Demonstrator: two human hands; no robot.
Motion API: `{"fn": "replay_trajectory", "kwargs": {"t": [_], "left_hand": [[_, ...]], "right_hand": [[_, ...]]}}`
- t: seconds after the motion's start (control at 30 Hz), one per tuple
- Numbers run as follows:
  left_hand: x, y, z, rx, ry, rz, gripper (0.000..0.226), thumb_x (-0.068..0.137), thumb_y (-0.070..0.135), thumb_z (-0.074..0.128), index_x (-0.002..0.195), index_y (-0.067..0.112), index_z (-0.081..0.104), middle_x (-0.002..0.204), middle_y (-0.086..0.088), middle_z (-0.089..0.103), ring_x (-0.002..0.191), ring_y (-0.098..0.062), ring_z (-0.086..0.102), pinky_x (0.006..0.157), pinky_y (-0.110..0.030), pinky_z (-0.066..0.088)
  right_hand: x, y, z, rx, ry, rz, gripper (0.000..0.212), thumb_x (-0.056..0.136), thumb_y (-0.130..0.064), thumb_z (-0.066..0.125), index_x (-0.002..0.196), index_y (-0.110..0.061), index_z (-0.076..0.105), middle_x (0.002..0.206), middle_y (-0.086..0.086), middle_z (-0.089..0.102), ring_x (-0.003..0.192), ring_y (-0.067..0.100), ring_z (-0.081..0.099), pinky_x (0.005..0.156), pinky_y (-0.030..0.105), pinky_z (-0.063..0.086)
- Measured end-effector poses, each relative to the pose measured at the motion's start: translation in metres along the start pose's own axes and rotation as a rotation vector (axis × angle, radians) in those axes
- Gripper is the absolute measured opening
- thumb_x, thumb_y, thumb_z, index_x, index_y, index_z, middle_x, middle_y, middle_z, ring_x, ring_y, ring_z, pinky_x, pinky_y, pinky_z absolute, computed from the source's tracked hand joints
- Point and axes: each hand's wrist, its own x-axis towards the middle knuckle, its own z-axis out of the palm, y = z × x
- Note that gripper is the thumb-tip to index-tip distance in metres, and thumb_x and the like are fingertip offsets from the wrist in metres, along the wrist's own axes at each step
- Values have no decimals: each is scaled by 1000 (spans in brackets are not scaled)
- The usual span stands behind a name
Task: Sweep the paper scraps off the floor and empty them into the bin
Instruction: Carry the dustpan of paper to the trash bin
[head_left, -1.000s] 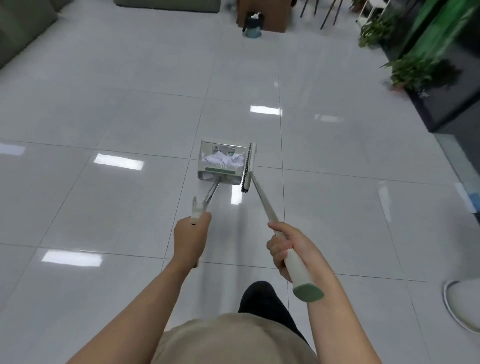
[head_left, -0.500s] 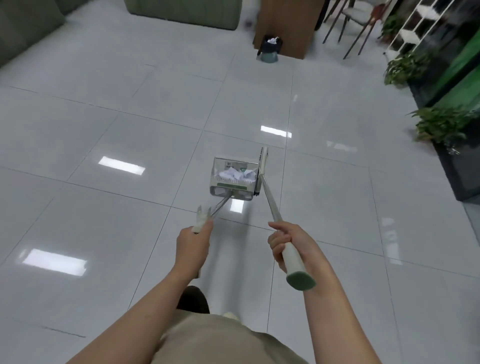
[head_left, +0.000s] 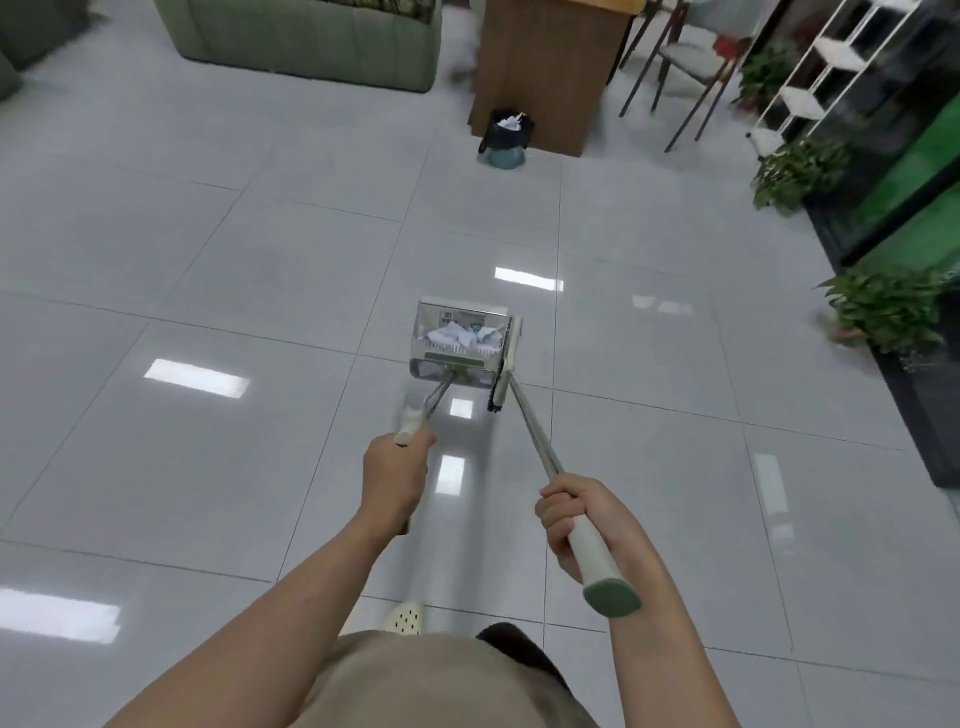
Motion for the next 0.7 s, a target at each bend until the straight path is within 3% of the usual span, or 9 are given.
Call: {"fn": "replay_trajectory", "kwargs": {"t": [0.3, 0.47, 0.7], "left_hand": [[221, 130, 105, 6, 3, -18, 33, 86, 31, 60, 64, 11, 45, 57, -6, 42, 57, -22, 39, 58, -38, 33], [352, 212, 167, 72, 36, -42, 27, 76, 33, 59, 68, 11, 48, 61, -7, 41, 59, -23, 37, 59, -37, 34], [513, 320, 233, 67, 71, -39, 43, 88, 40, 64, 65, 13, 40, 60, -6, 39, 57, -22, 34, 58, -37, 30]], "right_hand": [[110, -248, 83, -73, 38, -58, 34, 86, 1, 48, 63, -19, 33, 48, -7, 31, 32, 3, 30, 30, 17, 34], [167, -433, 132, -83, 20, -17, 32, 86, 0, 48, 64, -19, 34, 46, -7, 34, 30, 3, 34, 28, 16, 34], [237, -638, 221, -125, 18, -46, 33, 86, 1, 46, 65, -21, 32, 48, -8, 32, 31, 3, 31, 30, 15, 33]]}}
